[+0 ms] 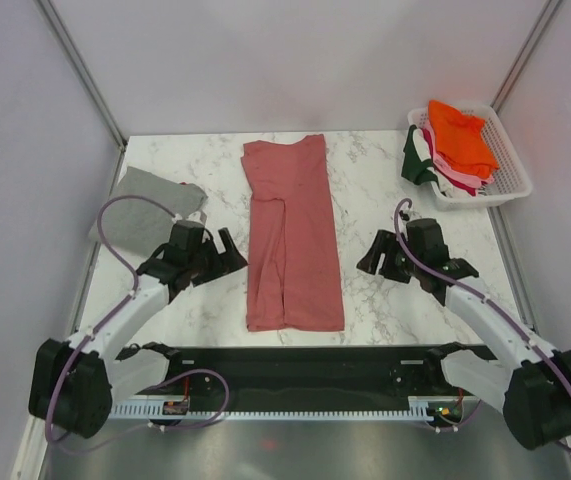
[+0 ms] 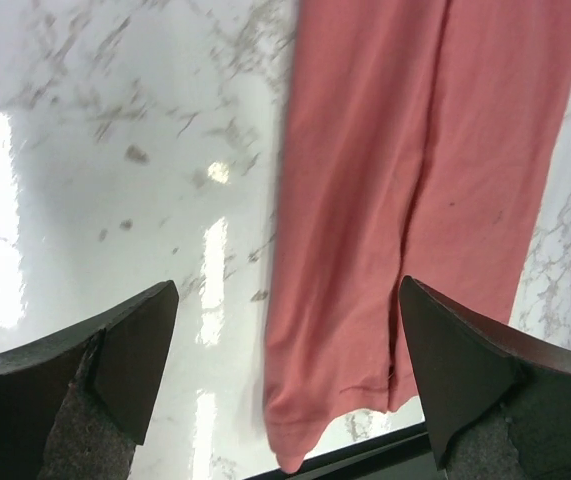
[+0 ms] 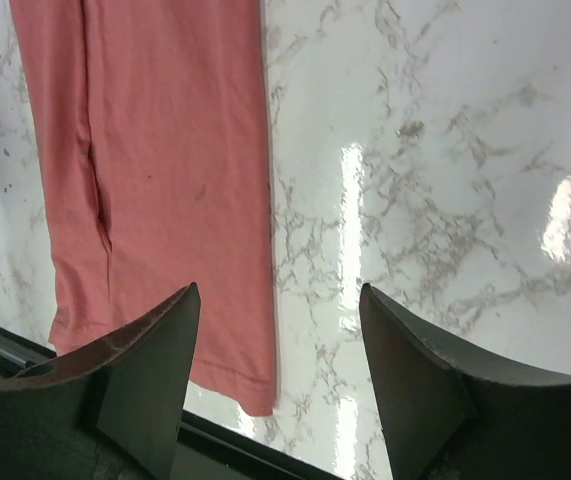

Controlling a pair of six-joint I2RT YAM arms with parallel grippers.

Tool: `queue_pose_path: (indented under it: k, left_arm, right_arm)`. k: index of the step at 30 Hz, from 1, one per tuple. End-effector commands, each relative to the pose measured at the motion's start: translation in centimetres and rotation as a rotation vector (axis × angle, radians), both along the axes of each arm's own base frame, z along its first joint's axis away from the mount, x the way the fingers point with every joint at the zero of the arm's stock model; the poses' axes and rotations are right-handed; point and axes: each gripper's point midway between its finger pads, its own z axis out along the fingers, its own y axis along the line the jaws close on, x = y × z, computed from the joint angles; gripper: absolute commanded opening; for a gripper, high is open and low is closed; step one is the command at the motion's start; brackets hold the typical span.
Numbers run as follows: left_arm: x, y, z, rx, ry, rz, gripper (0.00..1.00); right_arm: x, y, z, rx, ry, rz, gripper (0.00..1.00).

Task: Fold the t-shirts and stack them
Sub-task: Fold the tshirt

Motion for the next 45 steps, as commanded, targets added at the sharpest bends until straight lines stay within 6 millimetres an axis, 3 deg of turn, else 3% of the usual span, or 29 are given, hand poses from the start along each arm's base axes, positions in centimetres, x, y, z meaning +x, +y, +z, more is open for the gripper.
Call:
queue_pose_path:
  k: [1,6,11,16,20,29,37,40,41,42,43,45]
  left_arm:
    - [-1.4,1.5,-0.7,-0.028,-0.018,0.125,1.00]
    - [-2.8,1.1,-1.4,-0.054,0.010,0.054,0.93]
    - [-6.4,-2.1,0.0,-0.217,0.017,-0.084,0.77]
    - [-11.0,-3.2,-1.8,-0.253,0.090,-0.108,0.76]
    - [-12.8,-4.2,-2.8,-0.253,0.139,-0.140,0.75]
    - [-13.5,-5.2,-4.2,-0.211,0.180,-0.156,0.69]
    - [-13.2,-5.2,-4.4,-0.193,0.180,-0.153,0.69]
    - [-13.0,-5.0,-4.6,-0.176,0.180,-0.138,0.69]
    - [-12.8,-4.9,-4.5,-0.174,0.174,-0.130,0.70]
    - [-12.7,-4.9,-4.3,-0.178,0.165,-0.127,0.70]
    - [-12.5,-4.9,-4.2,-0.175,0.158,-0.122,0.70]
    - [-12.5,-4.8,-4.2,-0.169,0.159,-0.122,0.70]
  right_arm:
    - [-1.9,-1.3,-0.3,-0.034,-0.001,-0.021,0.73]
    - [-4.0,-0.9,-0.2,-0.007,0.018,0.032,0.72]
    - [-6.7,0.4,-1.8,0.032,0.107,0.069,0.58]
    - [-9.5,1.5,-3.6,0.023,0.179,0.096,0.60]
    - [-11.1,2.8,-4.3,0.019,0.203,0.132,0.60]
    - [-11.9,5.6,-6.2,0.019,0.254,0.184,0.54]
    - [-10.5,7.1,-7.0,0.009,0.235,0.183,0.51]
    - [-10.1,7.3,-7.5,0.000,0.234,0.180,0.43]
    - [-10.0,7.4,-7.8,-0.009,0.244,0.178,0.29]
    - [-10.0,7.4,-8.0,-0.014,0.250,0.178,0.24]
    - [-10.2,7.3,-8.3,-0.021,0.262,0.179,0.13]
    - [-10.6,6.7,-8.6,-0.041,0.279,0.178,0.03]
